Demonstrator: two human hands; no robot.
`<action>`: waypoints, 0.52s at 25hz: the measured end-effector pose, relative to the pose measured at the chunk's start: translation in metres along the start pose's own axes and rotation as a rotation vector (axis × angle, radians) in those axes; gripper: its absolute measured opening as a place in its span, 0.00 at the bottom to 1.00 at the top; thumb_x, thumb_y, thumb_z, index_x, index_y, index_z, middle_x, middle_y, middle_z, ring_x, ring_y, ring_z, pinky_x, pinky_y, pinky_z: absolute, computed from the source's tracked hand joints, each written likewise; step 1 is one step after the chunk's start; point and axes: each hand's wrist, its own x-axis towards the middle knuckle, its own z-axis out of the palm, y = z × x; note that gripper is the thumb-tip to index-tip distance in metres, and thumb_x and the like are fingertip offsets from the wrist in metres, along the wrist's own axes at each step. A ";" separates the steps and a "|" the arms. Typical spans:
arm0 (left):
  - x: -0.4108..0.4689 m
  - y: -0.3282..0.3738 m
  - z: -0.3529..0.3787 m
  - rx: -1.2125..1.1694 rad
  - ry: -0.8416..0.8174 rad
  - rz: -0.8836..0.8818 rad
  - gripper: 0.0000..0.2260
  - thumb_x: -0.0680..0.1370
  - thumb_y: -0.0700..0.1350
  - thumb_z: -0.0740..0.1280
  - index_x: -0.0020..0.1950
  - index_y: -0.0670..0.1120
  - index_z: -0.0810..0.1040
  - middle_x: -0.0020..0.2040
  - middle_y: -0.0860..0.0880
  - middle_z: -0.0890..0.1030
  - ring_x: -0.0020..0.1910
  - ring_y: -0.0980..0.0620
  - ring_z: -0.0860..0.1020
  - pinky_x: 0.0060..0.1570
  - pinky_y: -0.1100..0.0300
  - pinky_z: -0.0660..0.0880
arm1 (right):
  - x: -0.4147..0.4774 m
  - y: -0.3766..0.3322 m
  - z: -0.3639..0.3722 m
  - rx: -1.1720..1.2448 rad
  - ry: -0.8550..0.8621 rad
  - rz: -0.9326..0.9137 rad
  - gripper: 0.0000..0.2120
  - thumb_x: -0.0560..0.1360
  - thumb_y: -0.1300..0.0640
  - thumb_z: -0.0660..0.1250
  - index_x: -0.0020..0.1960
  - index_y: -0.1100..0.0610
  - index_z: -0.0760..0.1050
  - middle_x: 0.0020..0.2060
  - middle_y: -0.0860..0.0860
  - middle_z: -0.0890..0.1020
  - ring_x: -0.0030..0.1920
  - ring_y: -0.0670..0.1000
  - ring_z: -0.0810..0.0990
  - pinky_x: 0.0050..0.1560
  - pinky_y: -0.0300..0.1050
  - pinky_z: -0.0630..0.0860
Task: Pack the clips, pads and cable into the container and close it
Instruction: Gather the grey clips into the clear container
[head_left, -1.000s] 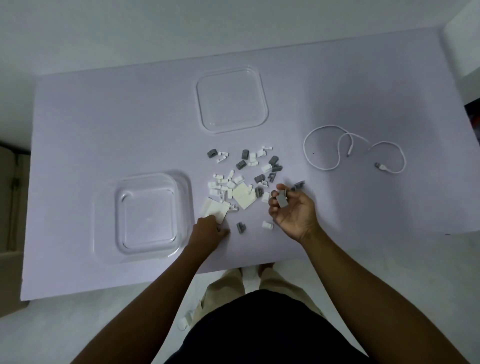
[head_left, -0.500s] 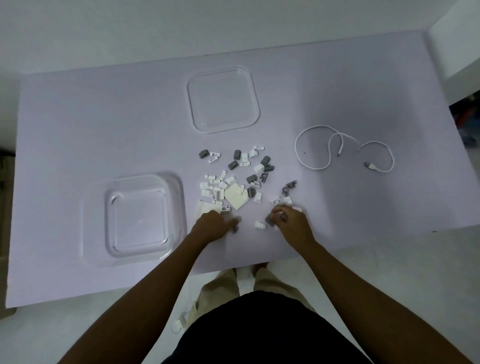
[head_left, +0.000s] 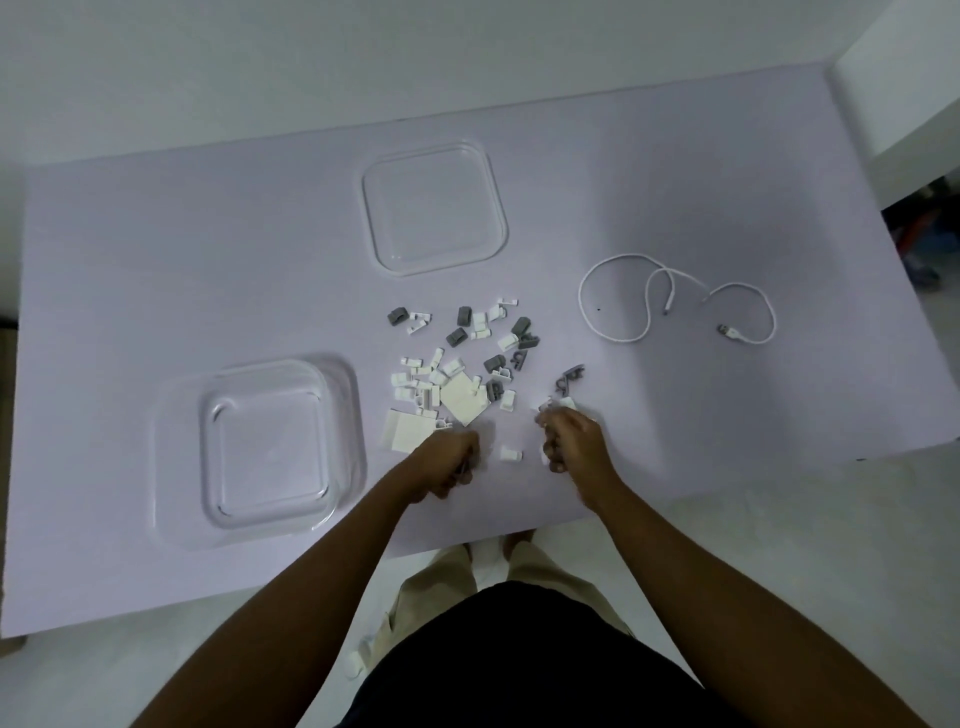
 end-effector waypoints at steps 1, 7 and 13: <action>-0.006 0.007 -0.003 -0.177 -0.110 -0.023 0.08 0.74 0.47 0.59 0.38 0.45 0.71 0.31 0.46 0.72 0.24 0.53 0.61 0.24 0.65 0.59 | -0.001 -0.007 -0.003 0.199 -0.054 0.107 0.09 0.77 0.55 0.63 0.42 0.57 0.78 0.33 0.52 0.75 0.28 0.49 0.71 0.25 0.40 0.63; -0.015 0.041 -0.021 -0.511 -0.427 0.153 0.13 0.71 0.44 0.54 0.47 0.41 0.75 0.37 0.42 0.73 0.25 0.51 0.65 0.23 0.68 0.58 | 0.000 -0.033 -0.024 0.500 -0.206 0.075 0.14 0.69 0.54 0.56 0.43 0.61 0.78 0.37 0.57 0.78 0.32 0.54 0.72 0.31 0.42 0.59; -0.011 0.064 -0.020 -0.694 -0.437 0.215 0.15 0.71 0.47 0.54 0.42 0.38 0.74 0.39 0.43 0.72 0.32 0.50 0.67 0.23 0.67 0.61 | 0.016 -0.058 -0.035 0.408 -0.002 0.077 0.24 0.78 0.41 0.65 0.30 0.57 0.73 0.28 0.53 0.74 0.26 0.52 0.73 0.28 0.41 0.60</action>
